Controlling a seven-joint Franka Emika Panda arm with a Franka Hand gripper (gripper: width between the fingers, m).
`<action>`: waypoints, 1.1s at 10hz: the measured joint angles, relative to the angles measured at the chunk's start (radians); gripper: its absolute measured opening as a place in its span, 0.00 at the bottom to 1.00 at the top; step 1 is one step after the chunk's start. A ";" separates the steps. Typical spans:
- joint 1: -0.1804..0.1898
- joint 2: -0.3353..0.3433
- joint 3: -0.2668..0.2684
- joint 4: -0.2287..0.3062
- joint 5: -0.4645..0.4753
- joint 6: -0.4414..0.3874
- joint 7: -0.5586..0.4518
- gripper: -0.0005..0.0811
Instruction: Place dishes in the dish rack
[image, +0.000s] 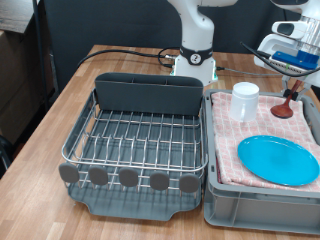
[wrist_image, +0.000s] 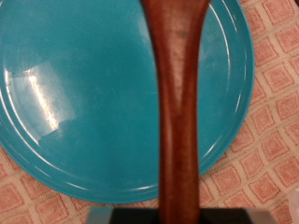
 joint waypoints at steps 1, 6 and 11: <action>0.000 -0.002 -0.007 -0.002 0.006 -0.019 0.054 0.11; -0.003 -0.146 -0.070 -0.099 0.111 -0.142 0.264 0.11; -0.012 -0.277 -0.122 -0.213 0.125 -0.146 0.409 0.11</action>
